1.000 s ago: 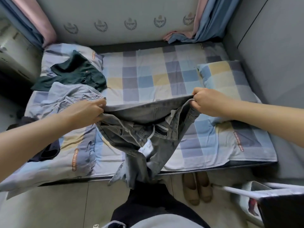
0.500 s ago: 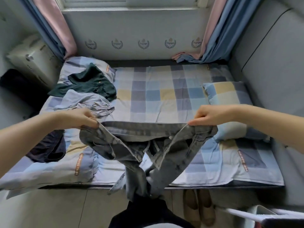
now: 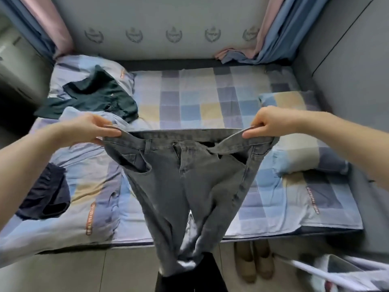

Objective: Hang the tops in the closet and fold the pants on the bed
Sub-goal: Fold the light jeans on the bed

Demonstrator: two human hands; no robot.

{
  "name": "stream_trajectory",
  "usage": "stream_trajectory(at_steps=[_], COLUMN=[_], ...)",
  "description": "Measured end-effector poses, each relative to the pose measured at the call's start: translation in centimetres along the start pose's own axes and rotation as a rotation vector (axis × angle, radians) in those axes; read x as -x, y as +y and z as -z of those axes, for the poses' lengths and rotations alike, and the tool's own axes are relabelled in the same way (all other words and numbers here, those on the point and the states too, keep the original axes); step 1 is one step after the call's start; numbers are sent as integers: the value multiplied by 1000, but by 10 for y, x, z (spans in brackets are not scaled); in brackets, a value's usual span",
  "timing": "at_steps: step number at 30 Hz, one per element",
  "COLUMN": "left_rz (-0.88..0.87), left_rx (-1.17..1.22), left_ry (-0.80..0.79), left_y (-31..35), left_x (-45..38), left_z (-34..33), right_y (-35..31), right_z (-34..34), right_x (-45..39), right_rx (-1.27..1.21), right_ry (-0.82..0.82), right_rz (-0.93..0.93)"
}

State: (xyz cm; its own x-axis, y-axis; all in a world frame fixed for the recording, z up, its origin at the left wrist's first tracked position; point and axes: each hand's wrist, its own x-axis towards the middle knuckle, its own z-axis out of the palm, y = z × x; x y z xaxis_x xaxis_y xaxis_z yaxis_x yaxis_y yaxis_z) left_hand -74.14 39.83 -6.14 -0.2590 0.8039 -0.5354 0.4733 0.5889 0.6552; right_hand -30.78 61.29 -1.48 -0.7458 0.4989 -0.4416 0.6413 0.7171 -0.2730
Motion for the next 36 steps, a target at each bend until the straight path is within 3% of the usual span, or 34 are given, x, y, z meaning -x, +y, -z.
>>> stream_trajectory(at_steps=[3, 7, 10, 12, 14, 17, 20, 24, 28, 31, 34, 36], left_rz=[5, 64, 39, -45, -127, -25, 224, 502, 611, 641, 646, 612], left_rx=[-172, -48, 35, 88, 302, 272, 81, 169, 157, 95, 117, 116], left_ry=[-148, -261, -142, 164, 436, 402, 149, -29, -98, -52, 69, 153], left_y=[-8, -17, -17, -13, -9, -50, -143, -240, -303, -329, -342, -349], left_x=[-37, -103, -174, -232, -304, -372, -389, -352, -325, -313, -320, -336], left_z=[16, 37, 53, 56, 53, -10, -119, -240, -310, -340, -354, -356], right_y=[9, 20, 44, 70, 98, 106, 94, 77, 54, 17, -8, -13], right_z=[2, 16, 27, 24, 10, -67, -203, -355, -437, -473, -496, -499], right_x=[-24, -84, -160, -221, -296, -375, -410, -387, -363, -366, -389, -408], right_rx=[-176, -293, -145, 99, 217, 34, -209, -343, -690, -959, -948, -811], right_ry=[-189, -302, -90, 171, 386, 503, 259, -161, -169, -181, -126, -111], right_rz=[-36, -65, -90, -126, -223, -499, -596, -591, -741, -766, -675, -615])
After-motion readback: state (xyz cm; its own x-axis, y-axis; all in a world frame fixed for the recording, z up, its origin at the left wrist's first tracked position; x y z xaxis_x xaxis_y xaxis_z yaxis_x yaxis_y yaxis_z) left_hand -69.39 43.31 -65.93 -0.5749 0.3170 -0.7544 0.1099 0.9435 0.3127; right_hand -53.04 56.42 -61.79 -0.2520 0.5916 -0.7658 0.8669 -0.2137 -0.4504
